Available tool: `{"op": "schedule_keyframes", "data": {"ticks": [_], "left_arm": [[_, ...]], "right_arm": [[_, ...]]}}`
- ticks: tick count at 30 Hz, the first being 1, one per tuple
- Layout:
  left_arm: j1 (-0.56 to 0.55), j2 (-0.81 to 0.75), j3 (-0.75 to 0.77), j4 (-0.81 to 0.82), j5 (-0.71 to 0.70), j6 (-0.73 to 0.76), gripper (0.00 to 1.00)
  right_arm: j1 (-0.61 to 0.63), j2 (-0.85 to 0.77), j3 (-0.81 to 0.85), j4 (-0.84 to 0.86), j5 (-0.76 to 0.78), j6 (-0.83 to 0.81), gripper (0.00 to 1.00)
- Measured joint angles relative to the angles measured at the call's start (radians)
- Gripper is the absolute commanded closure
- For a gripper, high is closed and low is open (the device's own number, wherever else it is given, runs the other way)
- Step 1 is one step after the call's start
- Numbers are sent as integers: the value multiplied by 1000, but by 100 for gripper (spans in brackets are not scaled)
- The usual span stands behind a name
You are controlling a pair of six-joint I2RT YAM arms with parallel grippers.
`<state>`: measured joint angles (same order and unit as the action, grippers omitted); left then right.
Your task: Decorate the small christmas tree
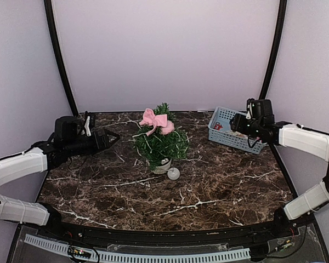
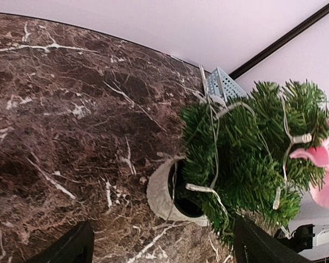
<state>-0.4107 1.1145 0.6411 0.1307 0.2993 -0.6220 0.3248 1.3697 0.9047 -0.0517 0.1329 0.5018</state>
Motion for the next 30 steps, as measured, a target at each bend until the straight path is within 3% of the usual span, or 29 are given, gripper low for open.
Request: {"op": "schedule_keyframes", "data": {"ticks": [6,9,16,24,30], "left_arm": [[124,47,71,-36,105,58,9],[160,86,114,-64,154,95,10],[222,138,239,-141,216,209,9],[269,145,245,-157,253,253,9],[282,145,245,-157,266,264,9]], "right_arm": [[-149,140,145,-114,41,-88,36],[-198,257,250,-195,57,-127,48],[-301,458,446,-417,72,-205,57],[-375,565,549,-579,23,-268,70],[-362,586,549,-628,-5,-286,65]]}}
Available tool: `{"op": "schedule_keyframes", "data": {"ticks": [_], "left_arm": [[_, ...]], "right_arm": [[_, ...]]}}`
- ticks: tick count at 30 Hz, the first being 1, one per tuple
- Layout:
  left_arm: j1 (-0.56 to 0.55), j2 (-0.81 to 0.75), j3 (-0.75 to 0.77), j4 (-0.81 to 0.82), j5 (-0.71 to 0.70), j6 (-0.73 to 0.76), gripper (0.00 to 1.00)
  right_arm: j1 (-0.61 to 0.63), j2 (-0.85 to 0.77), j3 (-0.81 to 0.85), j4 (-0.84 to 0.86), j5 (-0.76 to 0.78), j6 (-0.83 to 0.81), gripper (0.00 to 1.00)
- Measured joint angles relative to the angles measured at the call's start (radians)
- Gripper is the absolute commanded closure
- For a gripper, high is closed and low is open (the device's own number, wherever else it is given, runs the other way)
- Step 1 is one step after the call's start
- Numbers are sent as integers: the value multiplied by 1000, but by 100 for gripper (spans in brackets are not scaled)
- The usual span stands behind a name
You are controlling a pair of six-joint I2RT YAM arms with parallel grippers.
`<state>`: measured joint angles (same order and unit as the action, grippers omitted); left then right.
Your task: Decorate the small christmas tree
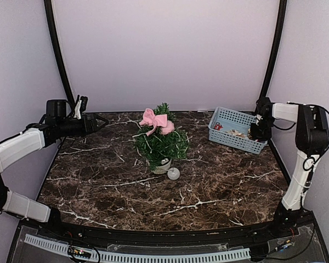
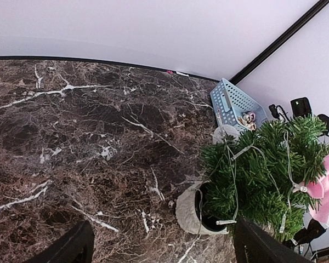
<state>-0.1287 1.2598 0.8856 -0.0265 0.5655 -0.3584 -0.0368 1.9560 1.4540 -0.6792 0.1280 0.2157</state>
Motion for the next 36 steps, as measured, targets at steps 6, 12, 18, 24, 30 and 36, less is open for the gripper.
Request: {"op": "schedule_keyframes", "data": {"ticks": [6,12,18,24,30,36], "left_arm": [[13,0,0,-1,3,1,9],[14,0,0,-2,3,5,10],[14,0,-1,-11,3,8,9],[14,0,-2,-17,7,8,10],[14,0,-2,-17,14,8,10],[15,0,-2,-18,14,12,10]], "right_arm": [[13,-47,-8,-30,8,1,57],[24,-100,-8,-37,-13,-9,74],[27,-62,-8,-46,-62,-21,75],[27,40,31,-55,-84,-29,62],[28,94,58,-58,-84,-34,71],[29,93,55,-53,-80,-36,100]]}}
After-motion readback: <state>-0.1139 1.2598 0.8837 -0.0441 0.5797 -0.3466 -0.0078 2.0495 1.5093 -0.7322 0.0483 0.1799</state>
